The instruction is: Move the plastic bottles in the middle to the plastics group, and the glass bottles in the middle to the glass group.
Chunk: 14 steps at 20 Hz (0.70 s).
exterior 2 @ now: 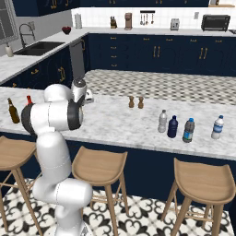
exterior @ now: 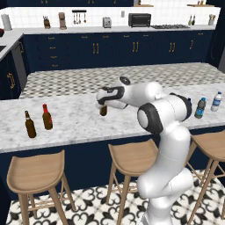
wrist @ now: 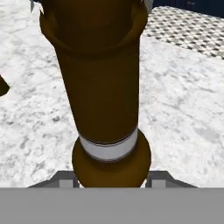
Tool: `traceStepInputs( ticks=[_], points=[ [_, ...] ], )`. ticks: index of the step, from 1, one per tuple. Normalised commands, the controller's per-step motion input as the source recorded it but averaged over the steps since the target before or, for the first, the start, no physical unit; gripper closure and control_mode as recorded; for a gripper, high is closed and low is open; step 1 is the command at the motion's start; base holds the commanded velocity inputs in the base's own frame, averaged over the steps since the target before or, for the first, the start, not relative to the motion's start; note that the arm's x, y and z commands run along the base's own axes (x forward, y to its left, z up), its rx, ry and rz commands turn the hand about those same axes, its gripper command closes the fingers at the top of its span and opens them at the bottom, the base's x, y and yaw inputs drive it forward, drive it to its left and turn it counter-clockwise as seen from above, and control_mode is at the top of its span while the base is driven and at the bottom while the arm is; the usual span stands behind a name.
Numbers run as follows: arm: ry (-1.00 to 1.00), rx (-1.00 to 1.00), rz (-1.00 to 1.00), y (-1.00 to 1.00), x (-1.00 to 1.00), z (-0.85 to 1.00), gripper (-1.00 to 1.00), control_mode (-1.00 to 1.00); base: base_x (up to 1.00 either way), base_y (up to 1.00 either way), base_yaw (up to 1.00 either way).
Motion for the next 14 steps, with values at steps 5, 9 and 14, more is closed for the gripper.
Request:
traceStepInputs(
  ticks=[5,9,14],
  points=[
    [-0.1,0.0,0.31,0.58,-0.44,0.11,1.0,-1.0,0.0,0.0,0.0],
    [0.0,0.0,0.25,0.72,-0.19,0.06,1.0,-1.0,0.0,0.0,0.0],
    [0.0,0.0,0.16,0.77,0.04,0.18,1.0,-1.0,0.0,0.0,0.0]
  ],
)
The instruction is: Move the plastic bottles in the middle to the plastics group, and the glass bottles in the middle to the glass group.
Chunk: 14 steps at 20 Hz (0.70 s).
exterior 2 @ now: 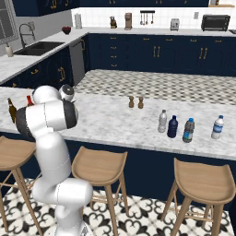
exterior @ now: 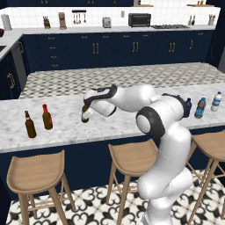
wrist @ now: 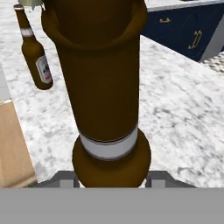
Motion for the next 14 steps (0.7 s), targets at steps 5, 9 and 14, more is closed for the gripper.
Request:
traceStepInputs(
  ticks=[5,9,14],
  points=[
    [0.06,-0.02,0.02,0.62,0.05,0.01,1.0,-1.0,0.0,0.0,0.0],
    [0.03,0.0,0.0,0.58,0.04,0.0,1.0,-1.0,0.0,0.0,0.0],
    [0.01,0.0,0.0,0.33,0.3,0.0,1.0,-1.0,0.0,0.0,0.0]
  ],
)
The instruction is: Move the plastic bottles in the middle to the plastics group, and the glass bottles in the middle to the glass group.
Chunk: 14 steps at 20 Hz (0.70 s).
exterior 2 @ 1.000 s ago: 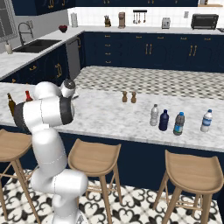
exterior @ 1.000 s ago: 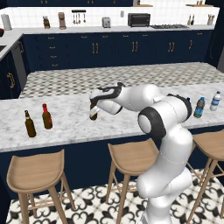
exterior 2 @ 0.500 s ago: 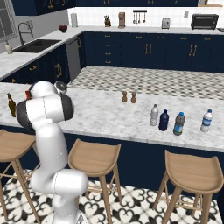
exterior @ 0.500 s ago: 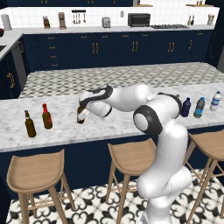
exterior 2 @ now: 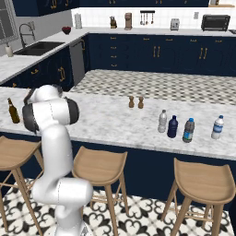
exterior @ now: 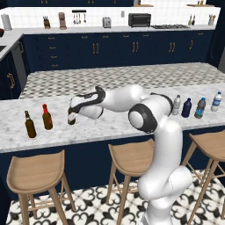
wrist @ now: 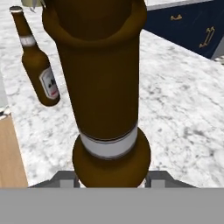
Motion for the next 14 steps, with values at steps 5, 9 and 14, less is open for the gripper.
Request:
traceStepInputs(
  ticks=[5,9,14],
  points=[
    [0.04,0.0,0.0,0.1,0.3,-0.08,1.0,-1.0,0.0,0.0,0.0],
    [0.16,0.0,0.0,0.14,0.18,-0.2,1.0,-1.0,0.0,0.0,0.0],
    [0.03,0.0,0.0,0.16,0.12,-0.04,1.0,-1.0,0.0,0.0,0.0]
  ],
)
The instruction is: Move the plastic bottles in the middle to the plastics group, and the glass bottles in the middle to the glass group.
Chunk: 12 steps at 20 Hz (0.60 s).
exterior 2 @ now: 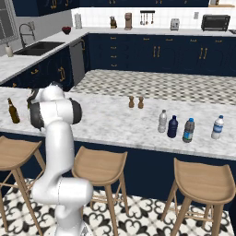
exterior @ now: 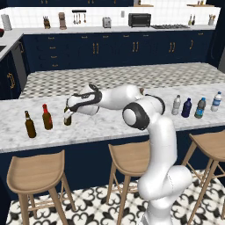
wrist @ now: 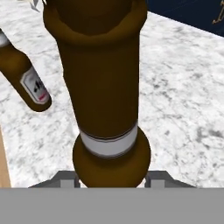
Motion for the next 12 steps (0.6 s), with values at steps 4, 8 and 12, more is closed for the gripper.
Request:
traceStepInputs(
  ticks=[4,8,12],
  points=[
    [-0.02,0.02,0.0,0.11,0.06,-0.03,1.0,-1.0,0.0,0.0,0.0],
    [-0.04,0.03,0.0,0.07,0.01,-0.07,1.0,-1.0,0.0,0.0,0.0],
    [-0.04,0.03,0.03,0.02,0.0,-0.04,1.0,-1.0,0.0,0.0,0.0]
  ],
)
